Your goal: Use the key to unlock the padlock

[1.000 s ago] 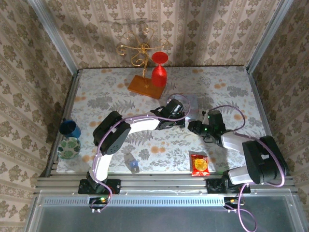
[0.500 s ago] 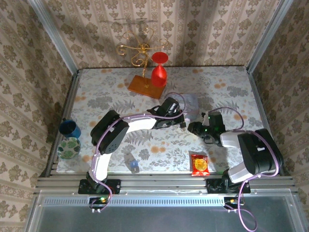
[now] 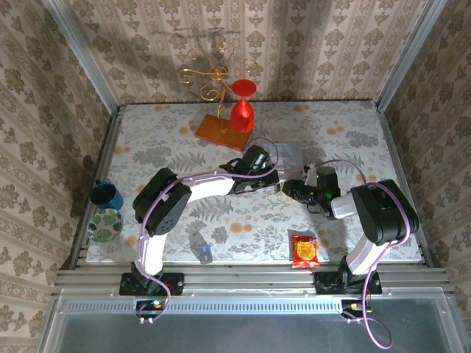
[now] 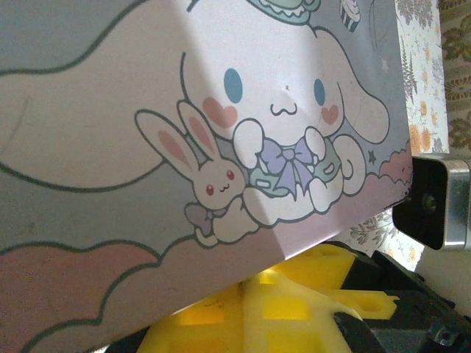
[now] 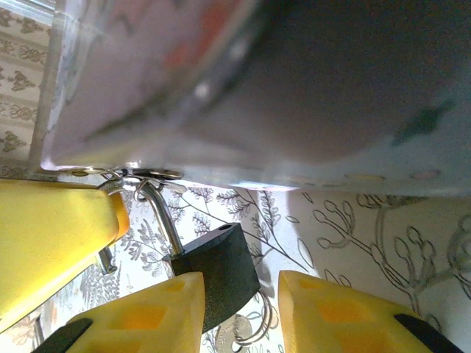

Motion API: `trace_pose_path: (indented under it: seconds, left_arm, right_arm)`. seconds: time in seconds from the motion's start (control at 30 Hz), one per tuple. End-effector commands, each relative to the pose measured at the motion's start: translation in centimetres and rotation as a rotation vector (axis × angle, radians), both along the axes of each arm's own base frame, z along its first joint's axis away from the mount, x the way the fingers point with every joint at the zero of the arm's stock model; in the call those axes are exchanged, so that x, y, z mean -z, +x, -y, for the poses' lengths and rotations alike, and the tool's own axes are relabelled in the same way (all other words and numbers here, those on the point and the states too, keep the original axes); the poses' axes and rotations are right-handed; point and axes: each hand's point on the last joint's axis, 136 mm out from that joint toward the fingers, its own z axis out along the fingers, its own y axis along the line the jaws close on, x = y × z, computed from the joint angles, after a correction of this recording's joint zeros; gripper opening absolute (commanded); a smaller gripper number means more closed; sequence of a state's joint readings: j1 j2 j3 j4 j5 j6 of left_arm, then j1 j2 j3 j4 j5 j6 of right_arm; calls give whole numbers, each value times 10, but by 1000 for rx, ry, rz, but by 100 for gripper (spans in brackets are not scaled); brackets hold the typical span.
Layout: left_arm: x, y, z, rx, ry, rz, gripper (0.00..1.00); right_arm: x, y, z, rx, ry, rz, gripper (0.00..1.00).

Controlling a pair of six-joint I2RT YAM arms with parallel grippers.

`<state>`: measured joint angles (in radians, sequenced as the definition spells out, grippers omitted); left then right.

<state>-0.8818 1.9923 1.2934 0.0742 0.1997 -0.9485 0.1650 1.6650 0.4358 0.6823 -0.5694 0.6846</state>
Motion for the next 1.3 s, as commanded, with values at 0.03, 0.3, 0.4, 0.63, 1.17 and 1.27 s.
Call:
trace_pose_path:
  seconds: [0.03,0.3,0.4,0.63,1.17,1.27]
  left_arm:
    - [-25,-4,17,32,-87,2,0]
    - [-24,-5,17,31,-82,-1,0]
    - [-24,-6,17,31,-80,-3,0]
    - [-23,-9,18,35,-78,-8,0]
    - [-21,-16,17,36,-81,-24,0]
    - [-19,-14,14,29,-81,-26,15]
  right_arm:
    - [-10,-14,6,30,-106,10,34]
    - [-10,-23,6,40,-257,2,37]
    - [-6,-23,1,34,-280,-2,37]
    - [-4,-16,-10,21,-319,5,37]
    - [-1,1,-12,73,-305,-18,5]
    - [2,-5,-8,91,-289,-50,0]
